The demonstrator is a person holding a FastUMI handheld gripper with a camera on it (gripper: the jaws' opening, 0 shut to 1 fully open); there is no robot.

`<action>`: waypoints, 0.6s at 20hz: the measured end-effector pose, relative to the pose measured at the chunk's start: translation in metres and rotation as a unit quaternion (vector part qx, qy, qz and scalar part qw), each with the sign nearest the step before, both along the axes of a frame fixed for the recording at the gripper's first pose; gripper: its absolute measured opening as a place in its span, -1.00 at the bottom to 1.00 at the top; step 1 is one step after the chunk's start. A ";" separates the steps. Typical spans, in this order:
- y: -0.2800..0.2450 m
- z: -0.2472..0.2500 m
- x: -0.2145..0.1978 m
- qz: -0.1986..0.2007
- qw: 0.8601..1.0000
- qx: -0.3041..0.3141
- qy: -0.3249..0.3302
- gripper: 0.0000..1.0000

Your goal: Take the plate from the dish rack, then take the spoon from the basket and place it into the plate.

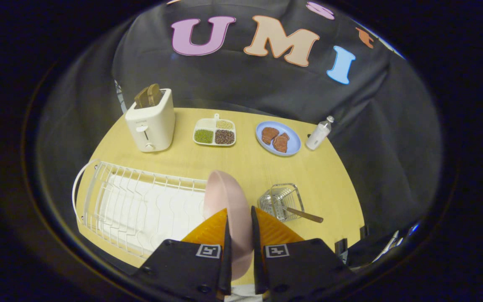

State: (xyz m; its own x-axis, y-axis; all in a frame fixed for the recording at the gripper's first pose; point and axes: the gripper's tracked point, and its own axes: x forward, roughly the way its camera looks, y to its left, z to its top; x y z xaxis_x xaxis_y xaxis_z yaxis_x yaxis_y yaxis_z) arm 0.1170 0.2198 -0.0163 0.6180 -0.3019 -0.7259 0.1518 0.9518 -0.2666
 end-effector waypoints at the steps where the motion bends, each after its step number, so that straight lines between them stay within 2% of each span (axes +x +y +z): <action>1: 0.000 0.001 0.002 -0.001 1.000 -0.003 -0.003 -0.51; 5: -0.002 0.024 0.014 -0.002 0.999 -0.008 -0.036 -0.51; 7: -0.004 0.044 0.022 0.012 0.998 -0.010 -0.065 -0.57; 9: 0.002 0.052 0.020 0.011 0.997 0.035 -0.074 -0.62; 12: -0.008 0.062 0.012 0.014 0.995 0.063 -0.077 -0.63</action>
State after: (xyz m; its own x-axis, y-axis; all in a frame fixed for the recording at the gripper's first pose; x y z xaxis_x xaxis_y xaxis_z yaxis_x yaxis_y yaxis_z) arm 0.1287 0.2114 0.0458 0.7313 -0.1954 -0.6535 0.1539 0.9806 -0.1210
